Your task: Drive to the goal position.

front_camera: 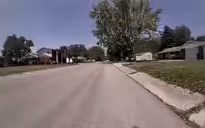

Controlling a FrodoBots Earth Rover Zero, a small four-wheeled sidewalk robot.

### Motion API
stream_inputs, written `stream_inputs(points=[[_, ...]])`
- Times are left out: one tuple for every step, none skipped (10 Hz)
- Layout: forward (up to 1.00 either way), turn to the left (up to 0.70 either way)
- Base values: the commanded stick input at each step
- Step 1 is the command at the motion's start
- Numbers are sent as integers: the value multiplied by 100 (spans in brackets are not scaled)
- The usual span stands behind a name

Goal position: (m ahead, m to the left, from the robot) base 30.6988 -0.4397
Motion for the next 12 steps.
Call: stream_inputs(points=[[70, 0], [70, 0], [70, 0], [70, 0], [70, 0], [70, 0], [70, 0], [70, 0], [70, 0], [70, 0], [70, 0], [70, 0]])
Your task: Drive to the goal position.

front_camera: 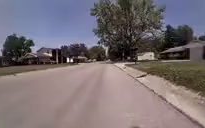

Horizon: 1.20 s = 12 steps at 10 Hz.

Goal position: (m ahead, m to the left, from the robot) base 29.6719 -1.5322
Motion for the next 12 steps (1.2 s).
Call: stream_inputs(points=[[70, 0], [70, 0], [70, 0], [70, 0], [70, 0], [70, 0], [70, 0], [70, 0], [70, 0], [70, 0], [70, 0], [70, 0]])
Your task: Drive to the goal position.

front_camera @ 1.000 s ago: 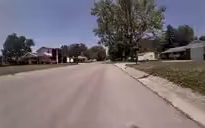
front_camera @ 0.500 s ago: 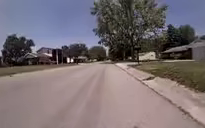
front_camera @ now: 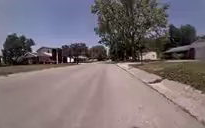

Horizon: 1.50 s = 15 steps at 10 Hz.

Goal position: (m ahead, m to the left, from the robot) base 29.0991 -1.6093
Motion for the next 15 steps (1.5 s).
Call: stream_inputs(points=[[70, 0], [70, 0], [70, 0], [70, -11], [70, -25], [70, -30], [70, -34], [70, -35], [70, -21], [70, 0], [70, 0], [70, 0], [70, 0], [70, 0], [70, 0]])
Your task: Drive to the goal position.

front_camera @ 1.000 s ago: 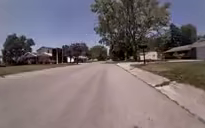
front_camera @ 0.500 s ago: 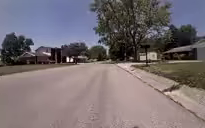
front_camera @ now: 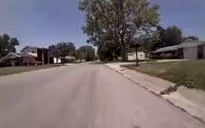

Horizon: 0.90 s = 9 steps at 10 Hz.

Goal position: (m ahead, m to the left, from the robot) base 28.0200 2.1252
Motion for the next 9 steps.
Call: stream_inputs(points=[[70, 0], [70, 0], [70, 0], [70, 0], [70, 0], [70, 0], [70, 0], [70, 0], [70, 0]])
